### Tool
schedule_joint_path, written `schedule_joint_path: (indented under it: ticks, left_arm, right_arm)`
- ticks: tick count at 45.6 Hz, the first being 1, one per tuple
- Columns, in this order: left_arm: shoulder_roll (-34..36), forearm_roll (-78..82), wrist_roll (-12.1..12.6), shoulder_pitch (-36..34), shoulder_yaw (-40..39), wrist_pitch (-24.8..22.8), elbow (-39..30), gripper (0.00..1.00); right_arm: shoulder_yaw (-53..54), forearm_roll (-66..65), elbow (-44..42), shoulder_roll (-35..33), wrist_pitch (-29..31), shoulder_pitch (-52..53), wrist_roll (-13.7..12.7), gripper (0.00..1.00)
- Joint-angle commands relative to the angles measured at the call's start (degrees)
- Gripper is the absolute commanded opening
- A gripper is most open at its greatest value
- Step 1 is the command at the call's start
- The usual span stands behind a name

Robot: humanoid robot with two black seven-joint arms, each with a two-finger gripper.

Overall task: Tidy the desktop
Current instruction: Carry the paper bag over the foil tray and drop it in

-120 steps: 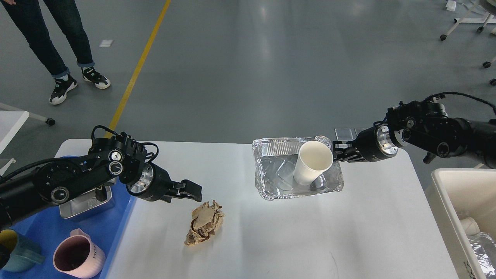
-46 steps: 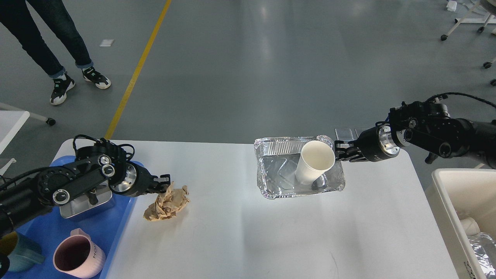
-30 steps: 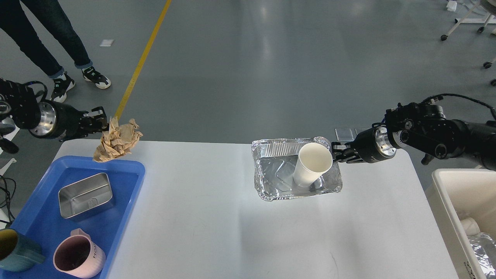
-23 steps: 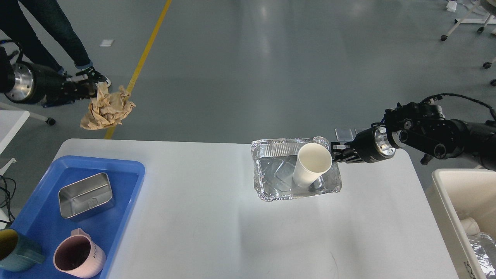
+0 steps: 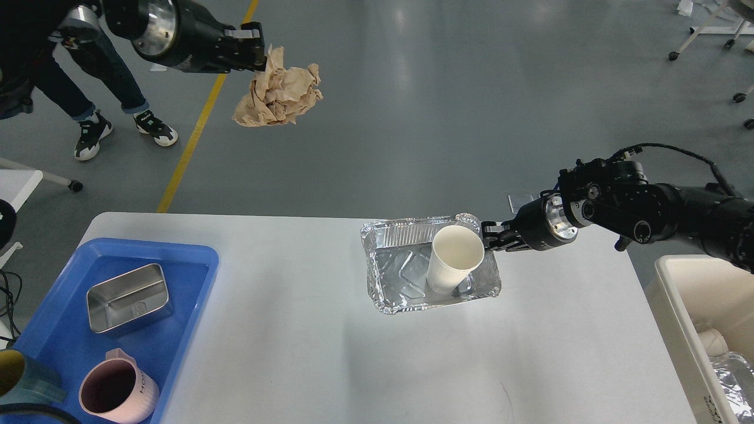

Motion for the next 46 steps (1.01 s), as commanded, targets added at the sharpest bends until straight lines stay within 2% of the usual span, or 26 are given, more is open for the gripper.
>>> schedule_joint_path:
  ticks: [1,12,23,34,37,38,40,43,46]
  left_arm:
    - [-6.3,0.1,0.1,0.2,1.9,0.2,0.4,0.00]
    - [-15.5,0.3,0.3,0.3,6.9,1.7,0.6,0.00]
    - [-19.8,0.5,0.2,1.4,14.1,1.9,0.6,0.00]
    - [-21.5,1.0,0.3,3.4,14.7,2.6,0.7,0.01]
    - [-21.7,0.9,0.3,3.8,14.6,4.2,1.0,0.13]
    - [-21.8,0.8,0.2,3.9,14.6,4.8,1.2,0.23]
    - [-22.0,0.7,0.2,4.2,14.6,6.1,1.3,0.51]
    - [-22.1,0.1,0.2,4.3,14.6,7.0,1.4,0.71]
    - [-22.0,-0.1,0.1,4.6,14.6,7.4,1.5,0.99]
  right_arm:
    - [0.0,0.1,-1.5,0.8,0.3,0.0,0.0,0.00]
    - [0.0,0.2,-2.5,1.1,0.6,0.1,0.0,0.00]
    - [0.0,0.3,-2.5,1.1,0.7,0.8,0.0,0.00]
    - [0.0,0.3,-2.4,1.1,0.7,0.9,0.0,0.00]
    - [0.0,0.3,-2.5,1.0,0.7,0.9,0.0,0.00]
    - [0.0,0.3,-2.4,1.0,0.7,0.9,0.0,0.00]
    - [0.0,0.3,-2.4,1.0,0.7,0.9,0.0,0.00]
    - [0.0,0.3,-2.4,0.9,0.7,0.9,0.1,0.00]
    - [0.0,0.3,-2.3,0.9,0.7,0.9,0.0,0.00]
